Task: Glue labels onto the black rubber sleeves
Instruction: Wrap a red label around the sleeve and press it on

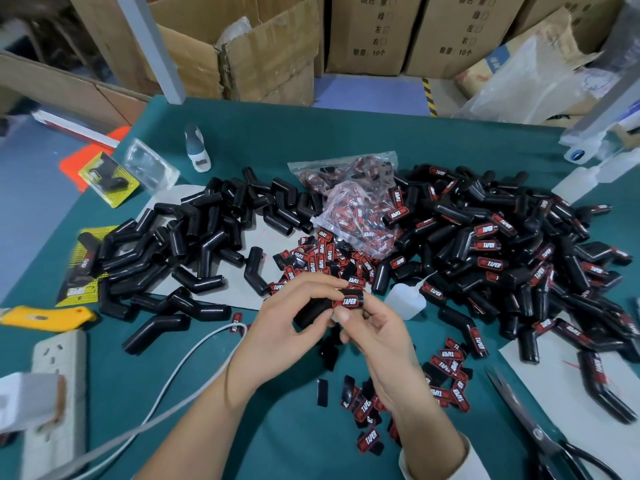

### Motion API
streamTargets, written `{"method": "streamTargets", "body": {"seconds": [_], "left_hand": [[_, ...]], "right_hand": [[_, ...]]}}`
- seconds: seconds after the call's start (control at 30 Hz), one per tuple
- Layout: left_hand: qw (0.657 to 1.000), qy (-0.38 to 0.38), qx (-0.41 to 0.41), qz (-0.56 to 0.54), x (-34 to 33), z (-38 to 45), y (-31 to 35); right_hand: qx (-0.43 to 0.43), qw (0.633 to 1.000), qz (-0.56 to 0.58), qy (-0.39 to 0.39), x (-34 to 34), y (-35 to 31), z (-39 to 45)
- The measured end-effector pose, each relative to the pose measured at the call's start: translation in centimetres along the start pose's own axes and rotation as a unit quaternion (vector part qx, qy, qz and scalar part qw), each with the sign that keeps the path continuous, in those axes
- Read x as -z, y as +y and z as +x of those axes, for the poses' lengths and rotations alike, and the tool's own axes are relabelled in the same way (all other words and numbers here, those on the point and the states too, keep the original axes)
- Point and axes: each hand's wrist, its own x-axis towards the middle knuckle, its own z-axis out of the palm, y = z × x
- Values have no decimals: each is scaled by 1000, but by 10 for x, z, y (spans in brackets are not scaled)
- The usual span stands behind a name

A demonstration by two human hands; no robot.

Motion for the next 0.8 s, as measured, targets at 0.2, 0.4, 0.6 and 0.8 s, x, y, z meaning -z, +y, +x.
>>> {"method": "streamTargets", "body": {"seconds": [0.2,0.4,0.6,0.8], "left_hand": [[1000,10,-5,-6,0,0,0],[1000,12,7,-24,1,1,0],[999,13,19,-30,2,1,2],[999,11,31,-37,3,0,1]], "right_hand": [[6,1000,-8,5,1,0,1],[19,1000,-9,9,0,3,2],[18,1000,8,11,1,5,3],[13,1000,-19,-5,4,4,3]]}}
